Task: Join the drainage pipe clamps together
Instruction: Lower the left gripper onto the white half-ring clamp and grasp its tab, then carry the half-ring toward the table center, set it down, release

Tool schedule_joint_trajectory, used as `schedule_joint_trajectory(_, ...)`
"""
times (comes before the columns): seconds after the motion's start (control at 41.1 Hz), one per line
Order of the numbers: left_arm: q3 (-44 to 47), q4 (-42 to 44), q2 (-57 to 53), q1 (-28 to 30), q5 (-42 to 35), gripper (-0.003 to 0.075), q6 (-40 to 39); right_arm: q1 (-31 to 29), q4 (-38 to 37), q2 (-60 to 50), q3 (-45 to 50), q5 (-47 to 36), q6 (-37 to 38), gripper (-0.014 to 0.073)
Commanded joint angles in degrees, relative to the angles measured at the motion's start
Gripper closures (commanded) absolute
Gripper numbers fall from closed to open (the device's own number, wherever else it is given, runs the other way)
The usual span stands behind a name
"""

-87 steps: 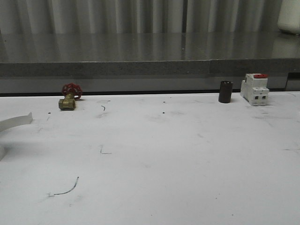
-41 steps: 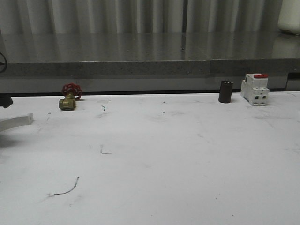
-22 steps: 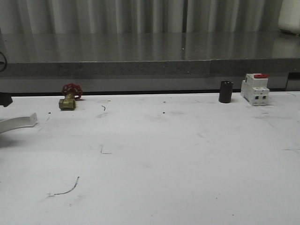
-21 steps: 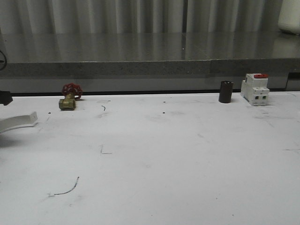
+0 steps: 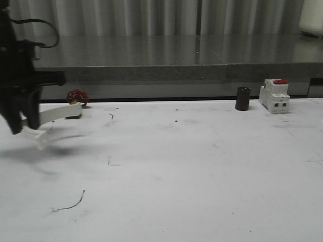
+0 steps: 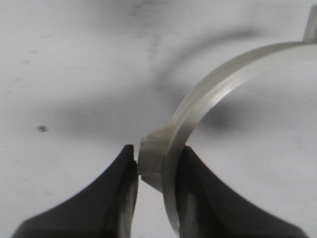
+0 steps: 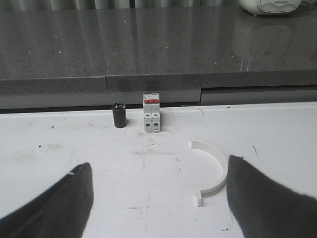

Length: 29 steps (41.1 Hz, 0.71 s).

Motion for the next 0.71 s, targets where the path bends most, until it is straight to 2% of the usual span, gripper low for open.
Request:
schedule_joint_trajectory(0.0, -2.3, -1.0, -3.5, -5.7, -2.9, 0.0540, -5.1, -0.3, -0.1, 1.0, -2.0, -4.8, -0.1, 0.0014)
schedule_joint_trajectory(0.122, -2.4, -1.0, -3.1, -11.5, -8.5, 0.0540, -12.6, -0.3, -0.1, 1.0, -2.0, -4.8, -0.1, 0.0014)
schedule_joint_trajectory(0.316, -2.4, -0.9, -1.0, -15.5, -12.3, 0.0540, -23.7, -0.3, -0.1, 1.0, -2.0, -4.8, -0.1, 0.0014)
schedule_joint_trajectory(0.682, -2.5, -0.1, 3.7, -15.9, -13.8, 0.0540, -26.6, -0.3, -0.1, 1.0, -2.0, -4.8, -0.1, 0.0014)
